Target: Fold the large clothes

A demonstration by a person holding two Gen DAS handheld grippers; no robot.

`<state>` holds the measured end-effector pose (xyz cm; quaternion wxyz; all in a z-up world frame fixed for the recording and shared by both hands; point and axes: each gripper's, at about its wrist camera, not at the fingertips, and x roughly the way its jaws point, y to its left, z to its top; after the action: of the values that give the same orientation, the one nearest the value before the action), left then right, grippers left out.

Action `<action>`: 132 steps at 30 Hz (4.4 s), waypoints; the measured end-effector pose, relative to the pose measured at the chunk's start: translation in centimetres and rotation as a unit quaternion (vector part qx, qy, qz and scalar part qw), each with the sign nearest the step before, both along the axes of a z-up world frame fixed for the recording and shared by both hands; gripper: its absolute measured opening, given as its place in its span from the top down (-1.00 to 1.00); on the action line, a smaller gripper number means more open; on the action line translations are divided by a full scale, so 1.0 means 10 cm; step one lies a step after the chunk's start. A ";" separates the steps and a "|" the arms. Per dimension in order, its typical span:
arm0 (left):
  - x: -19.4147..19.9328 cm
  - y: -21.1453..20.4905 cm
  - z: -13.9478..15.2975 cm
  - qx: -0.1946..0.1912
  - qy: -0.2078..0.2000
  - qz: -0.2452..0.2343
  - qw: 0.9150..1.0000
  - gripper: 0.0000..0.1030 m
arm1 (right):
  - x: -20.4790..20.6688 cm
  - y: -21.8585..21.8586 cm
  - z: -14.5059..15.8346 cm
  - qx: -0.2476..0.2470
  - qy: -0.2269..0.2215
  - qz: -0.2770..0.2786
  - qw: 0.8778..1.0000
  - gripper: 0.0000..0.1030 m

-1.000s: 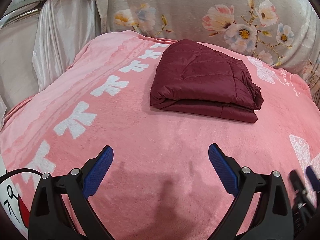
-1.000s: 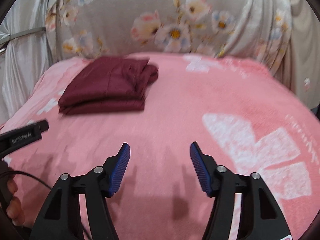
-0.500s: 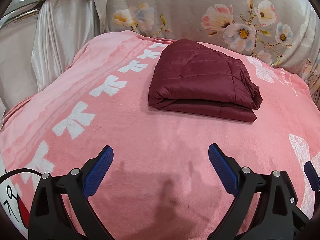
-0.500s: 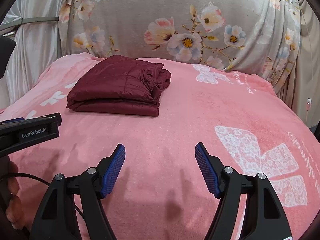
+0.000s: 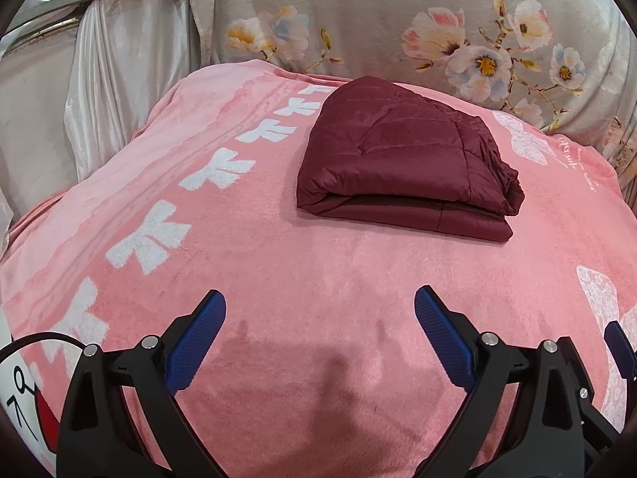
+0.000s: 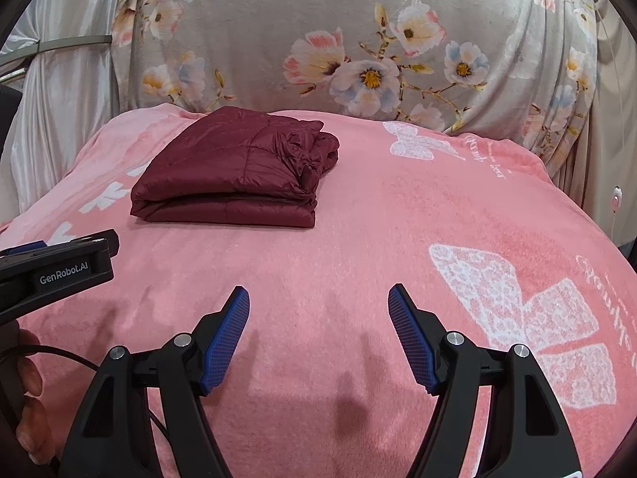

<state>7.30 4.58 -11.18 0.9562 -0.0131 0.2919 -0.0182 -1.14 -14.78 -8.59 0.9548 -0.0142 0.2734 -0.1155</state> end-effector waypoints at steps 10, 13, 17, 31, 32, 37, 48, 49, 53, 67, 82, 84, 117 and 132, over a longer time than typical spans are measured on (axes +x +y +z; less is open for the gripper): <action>-0.03 0.05 -0.05 0.014 0.001 0.008 1.000 -0.81 | 0.01 -0.04 -0.01 0.010 0.006 0.004 1.000 -0.48; -0.03 0.10 -0.07 0.012 0.005 0.012 1.000 -0.81 | 0.02 -0.04 -0.02 0.014 0.008 0.006 1.000 -0.53; -0.03 0.12 -0.10 0.012 0.009 0.015 1.000 -0.81 | 0.03 -0.01 -0.01 0.019 0.009 0.010 1.000 -0.63; -0.08 0.10 -0.11 0.022 0.005 0.015 1.000 -0.81 | 0.04 0.03 -0.01 0.025 0.014 0.025 0.999 -0.67; -0.09 0.10 -0.11 0.023 0.005 0.015 1.000 -0.81 | 0.04 0.04 -0.01 0.024 0.014 0.025 0.999 -0.67; -0.09 0.09 -0.12 0.024 0.007 0.015 1.000 -0.81 | 0.04 0.05 -0.01 0.026 0.014 0.024 0.999 -0.67; -0.08 0.09 -0.17 0.021 0.019 0.016 0.999 -0.79 | 0.04 0.05 -0.01 0.024 0.015 0.023 0.999 -0.67; -0.08 0.09 -0.17 0.021 0.017 0.014 1.000 -0.77 | 0.04 0.05 -0.01 0.025 0.015 0.023 0.999 -0.67; -0.06 0.10 -0.18 0.019 0.023 0.016 0.999 -0.72 | 0.04 0.03 -0.02 0.026 0.015 0.024 0.999 -0.67; -0.08 0.05 -0.17 0.023 0.016 0.004 1.000 -0.69 | 0.05 0.06 -0.04 0.025 0.017 0.026 0.999 -0.67; -0.09 0.02 -0.16 0.027 0.012 0.002 1.000 -0.68 | 0.06 0.08 -0.05 0.023 0.019 0.029 0.999 -0.67; -0.09 0.03 -0.16 0.027 0.012 0.002 1.000 -0.68 | 0.06 0.09 -0.05 0.022 0.018 0.028 0.999 -0.67; -0.11 0.03 -0.17 0.030 0.010 0.002 1.000 -0.67 | 0.07 0.08 -0.04 0.023 0.019 0.031 0.999 -0.67; -0.11 0.02 -0.18 0.031 0.009 0.001 0.999 -0.67 | 0.06 0.11 -0.06 0.024 0.022 0.033 0.999 -0.67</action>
<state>6.15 4.79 -12.93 0.9535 0.0158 0.3008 -0.0084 -0.52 -13.73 -9.14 0.9521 -0.0027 0.2960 -0.0766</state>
